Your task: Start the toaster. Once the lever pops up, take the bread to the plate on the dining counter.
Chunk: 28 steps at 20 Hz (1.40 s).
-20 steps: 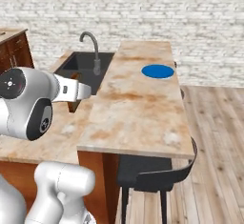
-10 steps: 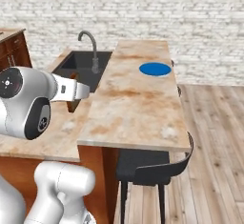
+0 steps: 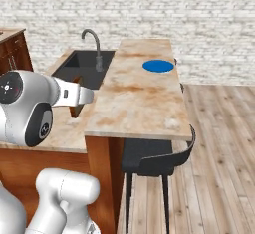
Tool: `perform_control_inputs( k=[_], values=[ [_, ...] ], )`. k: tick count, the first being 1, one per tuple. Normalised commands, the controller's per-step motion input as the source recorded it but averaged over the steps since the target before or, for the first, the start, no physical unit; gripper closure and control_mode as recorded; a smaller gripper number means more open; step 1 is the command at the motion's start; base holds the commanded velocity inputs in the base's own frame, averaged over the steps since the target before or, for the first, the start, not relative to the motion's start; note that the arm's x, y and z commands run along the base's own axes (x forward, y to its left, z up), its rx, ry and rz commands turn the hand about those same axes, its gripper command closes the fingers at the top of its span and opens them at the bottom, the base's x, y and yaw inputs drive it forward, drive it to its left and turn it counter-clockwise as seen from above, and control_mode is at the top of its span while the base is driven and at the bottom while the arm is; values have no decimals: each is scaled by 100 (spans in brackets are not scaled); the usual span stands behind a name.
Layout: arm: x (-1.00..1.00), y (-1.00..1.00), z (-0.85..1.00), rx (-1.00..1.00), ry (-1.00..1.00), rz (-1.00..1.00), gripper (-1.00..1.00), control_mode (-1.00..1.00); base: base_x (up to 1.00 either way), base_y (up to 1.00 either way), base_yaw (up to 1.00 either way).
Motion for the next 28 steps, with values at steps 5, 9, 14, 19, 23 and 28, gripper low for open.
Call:
perform_control_inputs(
  k=[5,9,14,19,23,28],
  values=[
    [0,0,0,0,0,0,100,100,42,-100,15],
    [0,0,0,0,0,0,100,100,42,-100,17],
    [0,0,0,0,0,0,100,100,19,-100,5],
    [0,0,0,0,0,0,100,100,-99,-73,-16],
    [0,0,0,0,0,0,100,100,-100,-18,-33],
    [0,0,0,0,0,0,100,100,-100,0,-51]
  ],
)
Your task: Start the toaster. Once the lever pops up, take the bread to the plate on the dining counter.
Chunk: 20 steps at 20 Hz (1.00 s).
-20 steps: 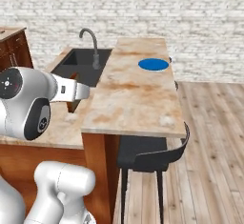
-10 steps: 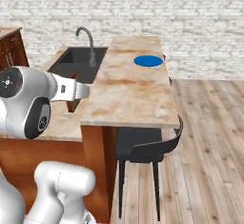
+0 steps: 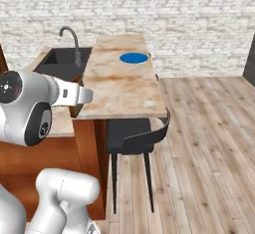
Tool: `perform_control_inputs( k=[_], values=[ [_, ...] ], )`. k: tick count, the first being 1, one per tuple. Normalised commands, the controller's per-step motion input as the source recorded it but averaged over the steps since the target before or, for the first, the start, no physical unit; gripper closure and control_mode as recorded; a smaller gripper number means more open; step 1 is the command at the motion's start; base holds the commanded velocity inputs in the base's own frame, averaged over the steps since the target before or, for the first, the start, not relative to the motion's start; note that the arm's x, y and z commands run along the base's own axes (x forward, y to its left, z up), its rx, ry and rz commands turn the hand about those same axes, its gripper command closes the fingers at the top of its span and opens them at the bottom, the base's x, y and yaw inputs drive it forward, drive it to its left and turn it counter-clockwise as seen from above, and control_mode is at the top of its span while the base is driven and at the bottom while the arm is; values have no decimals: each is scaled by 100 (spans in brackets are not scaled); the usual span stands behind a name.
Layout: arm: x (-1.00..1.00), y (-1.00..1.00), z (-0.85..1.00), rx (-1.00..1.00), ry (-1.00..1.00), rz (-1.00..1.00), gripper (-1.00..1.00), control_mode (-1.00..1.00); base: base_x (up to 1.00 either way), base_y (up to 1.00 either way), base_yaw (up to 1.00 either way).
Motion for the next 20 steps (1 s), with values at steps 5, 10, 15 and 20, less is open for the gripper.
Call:
perform_control_inputs(
  k=[5,10,15,20],
  values=[
    [0,0,0,0,0,0,100,100,-100,0,-63],
    [0,0,0,0,0,0,100,100,-100,50,-56],
    [0,0,0,0,0,0,100,100,-100,47,-72],
    [0,0,0,0,0,0,100,100,-100,61,-66]
  ],
)
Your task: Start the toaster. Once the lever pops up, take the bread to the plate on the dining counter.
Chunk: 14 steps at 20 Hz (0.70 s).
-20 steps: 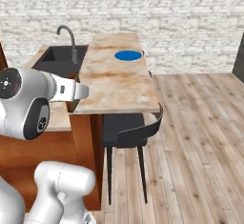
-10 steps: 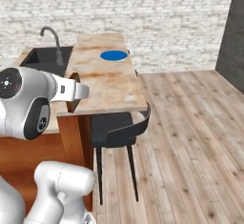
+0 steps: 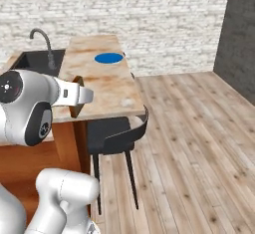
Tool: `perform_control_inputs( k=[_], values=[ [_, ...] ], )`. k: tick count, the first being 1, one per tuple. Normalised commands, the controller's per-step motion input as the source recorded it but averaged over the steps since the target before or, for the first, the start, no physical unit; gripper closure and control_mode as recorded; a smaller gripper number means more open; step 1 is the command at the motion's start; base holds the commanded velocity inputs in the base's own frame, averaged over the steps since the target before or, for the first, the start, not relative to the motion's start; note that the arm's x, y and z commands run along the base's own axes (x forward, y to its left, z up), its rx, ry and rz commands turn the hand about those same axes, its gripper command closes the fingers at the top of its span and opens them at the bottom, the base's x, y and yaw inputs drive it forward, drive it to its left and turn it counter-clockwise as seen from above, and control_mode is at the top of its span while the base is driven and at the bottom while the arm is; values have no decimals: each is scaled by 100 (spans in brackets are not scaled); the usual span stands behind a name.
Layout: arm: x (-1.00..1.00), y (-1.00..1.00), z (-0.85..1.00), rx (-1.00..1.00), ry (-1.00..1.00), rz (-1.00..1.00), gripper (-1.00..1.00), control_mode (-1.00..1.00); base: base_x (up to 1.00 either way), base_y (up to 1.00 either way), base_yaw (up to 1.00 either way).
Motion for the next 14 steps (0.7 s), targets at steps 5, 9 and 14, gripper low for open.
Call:
perform_control_inputs(
  k=[5,9,14],
  values=[
    [0,0,0,0,0,0,100,100,-94,100,-31],
    [0,0,0,0,0,0,100,100,-5,100,-34],
    [0,0,0,0,0,0,100,100,11,83,-65]
  ],
)
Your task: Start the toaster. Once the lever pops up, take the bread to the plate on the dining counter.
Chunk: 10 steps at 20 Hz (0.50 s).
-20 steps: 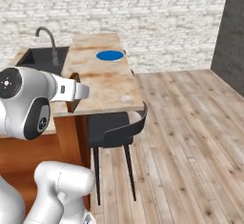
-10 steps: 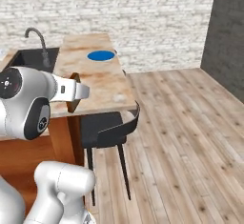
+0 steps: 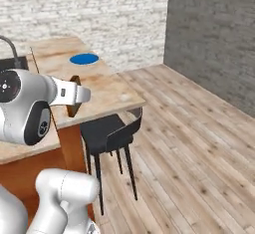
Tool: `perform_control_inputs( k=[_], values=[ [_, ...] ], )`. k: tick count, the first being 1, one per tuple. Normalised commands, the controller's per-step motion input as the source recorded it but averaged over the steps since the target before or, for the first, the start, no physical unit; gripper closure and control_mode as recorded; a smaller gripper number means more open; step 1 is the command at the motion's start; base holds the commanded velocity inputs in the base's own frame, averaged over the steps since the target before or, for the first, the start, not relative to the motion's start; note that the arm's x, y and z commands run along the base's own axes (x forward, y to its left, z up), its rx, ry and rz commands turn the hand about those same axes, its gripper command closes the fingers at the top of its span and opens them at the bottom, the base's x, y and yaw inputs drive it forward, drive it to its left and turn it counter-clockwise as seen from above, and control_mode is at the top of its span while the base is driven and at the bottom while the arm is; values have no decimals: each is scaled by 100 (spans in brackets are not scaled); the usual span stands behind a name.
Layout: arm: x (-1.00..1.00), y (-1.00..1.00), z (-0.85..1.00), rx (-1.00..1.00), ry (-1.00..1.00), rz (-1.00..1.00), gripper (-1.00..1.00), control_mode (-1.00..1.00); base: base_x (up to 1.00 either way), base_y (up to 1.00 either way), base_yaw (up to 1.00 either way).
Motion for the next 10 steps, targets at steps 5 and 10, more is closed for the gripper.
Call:
perform_control_inputs(
  k=[5,10],
  values=[
    [0,0,0,0,0,0,100,100,-1,11,-98],
    [0,0,0,0,0,0,100,100,-33,1,-99]
  ],
)
